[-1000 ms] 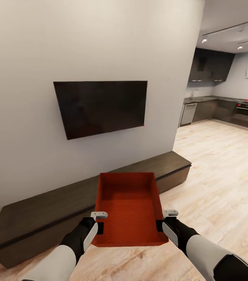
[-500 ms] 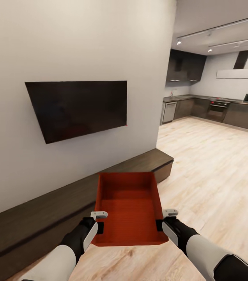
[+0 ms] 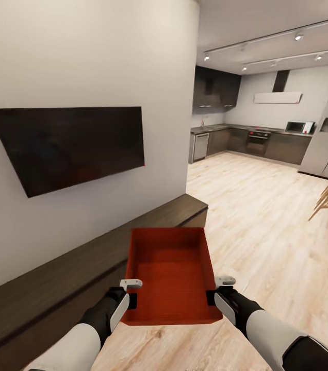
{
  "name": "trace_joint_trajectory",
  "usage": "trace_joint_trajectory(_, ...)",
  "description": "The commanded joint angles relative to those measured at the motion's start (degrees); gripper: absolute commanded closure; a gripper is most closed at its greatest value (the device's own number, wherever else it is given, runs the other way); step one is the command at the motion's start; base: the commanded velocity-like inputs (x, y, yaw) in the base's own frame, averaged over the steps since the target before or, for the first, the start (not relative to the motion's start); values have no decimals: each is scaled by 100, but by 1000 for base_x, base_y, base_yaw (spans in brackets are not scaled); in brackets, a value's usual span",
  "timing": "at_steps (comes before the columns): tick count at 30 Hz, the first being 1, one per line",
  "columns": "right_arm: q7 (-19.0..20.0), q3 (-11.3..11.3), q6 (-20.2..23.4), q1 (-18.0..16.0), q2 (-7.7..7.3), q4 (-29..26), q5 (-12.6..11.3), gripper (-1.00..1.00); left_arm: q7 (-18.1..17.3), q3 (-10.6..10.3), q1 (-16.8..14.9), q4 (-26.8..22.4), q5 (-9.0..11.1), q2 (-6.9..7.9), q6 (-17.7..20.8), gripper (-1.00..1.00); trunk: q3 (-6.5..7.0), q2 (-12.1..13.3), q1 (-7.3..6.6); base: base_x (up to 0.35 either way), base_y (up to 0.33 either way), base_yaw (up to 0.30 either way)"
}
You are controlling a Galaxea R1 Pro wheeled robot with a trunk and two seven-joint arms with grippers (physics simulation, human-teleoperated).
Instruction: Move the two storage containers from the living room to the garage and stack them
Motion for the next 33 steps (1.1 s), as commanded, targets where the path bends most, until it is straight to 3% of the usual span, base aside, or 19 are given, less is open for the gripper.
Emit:
trace_joint_trajectory(1, -18, 149, -2, -9, -4, -69, -81, 100, 86, -53, -2, 167, -73, 12, 73, 100, -13, -14, 4, 0, 0, -286)
trace_joint_trajectory(33, -19, 145, -2, -9, -14, -69, -81, 100, 86, -53, -2, 167, -73, 9, 78, 100, -13, -14, 4, 0, 0, -286)
